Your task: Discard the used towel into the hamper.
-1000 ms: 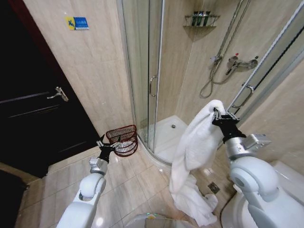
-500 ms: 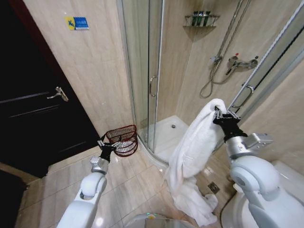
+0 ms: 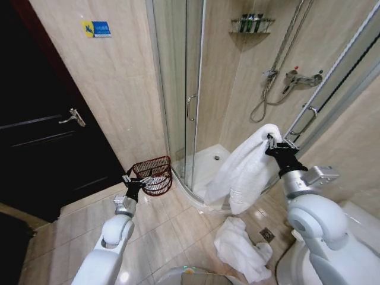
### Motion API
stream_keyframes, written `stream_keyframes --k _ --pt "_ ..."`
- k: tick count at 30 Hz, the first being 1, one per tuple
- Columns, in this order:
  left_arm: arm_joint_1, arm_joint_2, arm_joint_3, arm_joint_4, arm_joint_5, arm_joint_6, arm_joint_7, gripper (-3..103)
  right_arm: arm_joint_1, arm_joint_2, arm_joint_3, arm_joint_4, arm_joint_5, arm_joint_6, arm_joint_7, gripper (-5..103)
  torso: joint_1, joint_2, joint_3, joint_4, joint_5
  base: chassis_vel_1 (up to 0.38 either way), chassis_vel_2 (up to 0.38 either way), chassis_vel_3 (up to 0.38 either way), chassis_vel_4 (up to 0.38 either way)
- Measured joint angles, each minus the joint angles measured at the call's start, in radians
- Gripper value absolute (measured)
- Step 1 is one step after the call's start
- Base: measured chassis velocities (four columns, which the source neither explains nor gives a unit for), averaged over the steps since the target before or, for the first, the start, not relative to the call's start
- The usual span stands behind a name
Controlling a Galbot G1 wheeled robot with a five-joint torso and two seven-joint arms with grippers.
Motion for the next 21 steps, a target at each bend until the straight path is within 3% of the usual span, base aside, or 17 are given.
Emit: stream_keyframes --k 21 --pt "-0.027 -0.005 0.014 0.014 -0.006 0.000 -0.002 100 0.016 0.014 -0.003 -0.038 -0.037 -0.004 -0.041 5 0.000 0.000 0.000 0.0000 0.0000 0.000 0.000 0.000 0.000"
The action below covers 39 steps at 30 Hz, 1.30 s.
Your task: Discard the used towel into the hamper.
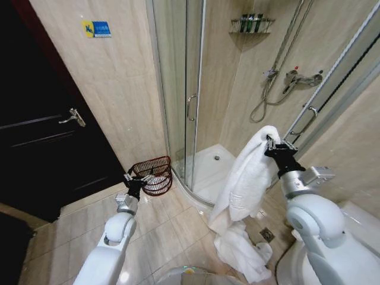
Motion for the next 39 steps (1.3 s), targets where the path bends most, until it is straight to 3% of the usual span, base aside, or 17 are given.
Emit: stream_keyframes --k 25,39 --pt "-0.010 0.001 0.011 -0.003 0.005 0.024 -0.001 100 0.031 0.001 -0.018 -0.022 -0.003 0.005 -0.002 5 0.000 0.000 0.000 0.0000 0.0002 0.007 0.002 -0.005 -0.009" --pt "-0.009 0.019 0.007 -0.013 -0.007 0.029 -0.001 100 -0.108 0.053 0.031 0.036 -0.039 0.012 -0.012 5 0.000 0.000 0.000 0.0000 0.0000 0.088 0.078 -0.083 -0.071"
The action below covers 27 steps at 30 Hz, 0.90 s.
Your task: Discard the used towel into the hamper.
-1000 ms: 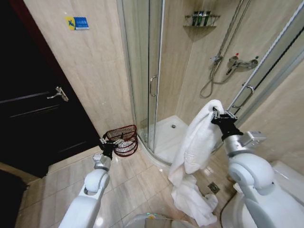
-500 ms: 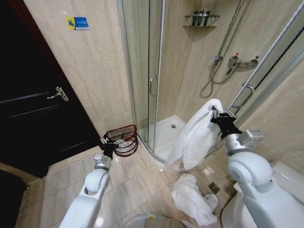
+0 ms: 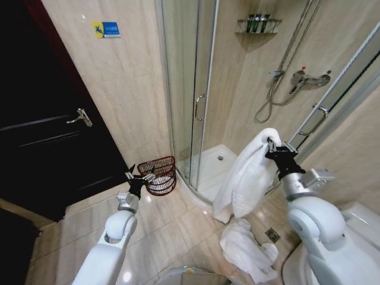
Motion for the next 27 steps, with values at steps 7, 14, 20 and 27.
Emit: stream_keyframes --k 7,14,20,27 --pt "0.005 0.000 -0.002 -0.002 -0.005 -0.004 0.003 100 -0.076 0.052 -0.006 0.046 -0.042 0.002 0.000 5 0.000 0.000 0.000 0.0000 -0.0002 0.037 0.040 -0.044 -0.048" --pt "0.002 -0.001 0.005 -0.003 -0.007 -0.005 0.004 100 -0.107 0.072 -0.009 0.069 -0.064 0.005 0.000 5 0.000 0.000 0.000 0.0001 -0.0002 0.062 0.067 -0.067 -0.059" --pt "-0.006 0.009 0.005 -0.021 -0.030 0.015 0.004 100 -0.107 0.069 -0.007 0.077 -0.064 0.004 0.001 5 0.000 0.000 0.000 -0.0001 -0.0001 0.045 0.053 -0.064 -0.066" --pt "-0.034 0.054 -0.026 -0.022 -0.073 0.030 0.004 100 -0.101 0.076 -0.030 0.071 -0.078 0.004 0.000 5 0.000 0.000 0.000 -0.0001 0.0000 0.028 0.035 -0.026 -0.037"
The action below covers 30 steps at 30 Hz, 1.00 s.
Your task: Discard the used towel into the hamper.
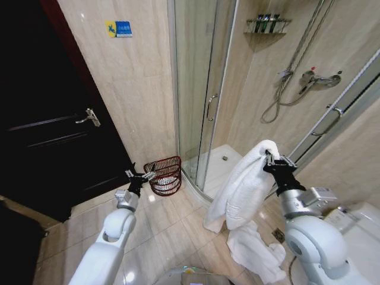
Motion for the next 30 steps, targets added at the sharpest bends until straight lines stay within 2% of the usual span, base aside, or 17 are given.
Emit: stream_keyframes --k 11,30 --pt "0.011 -0.006 -0.070 0.001 -0.026 0.008 0.003 100 0.052 -0.008 -0.038 -0.032 -0.001 -0.001 -0.007 5 0.000 0.000 0.000 0.0002 -0.0002 0.033 0.033 -0.033 -0.028" --pt "0.037 -0.027 -0.089 -0.009 -0.020 -0.009 -0.001 100 0.080 -0.016 -0.058 -0.052 0.008 0.004 -0.006 5 0.000 0.000 0.000 0.0004 -0.0005 0.129 0.128 -0.130 -0.129"
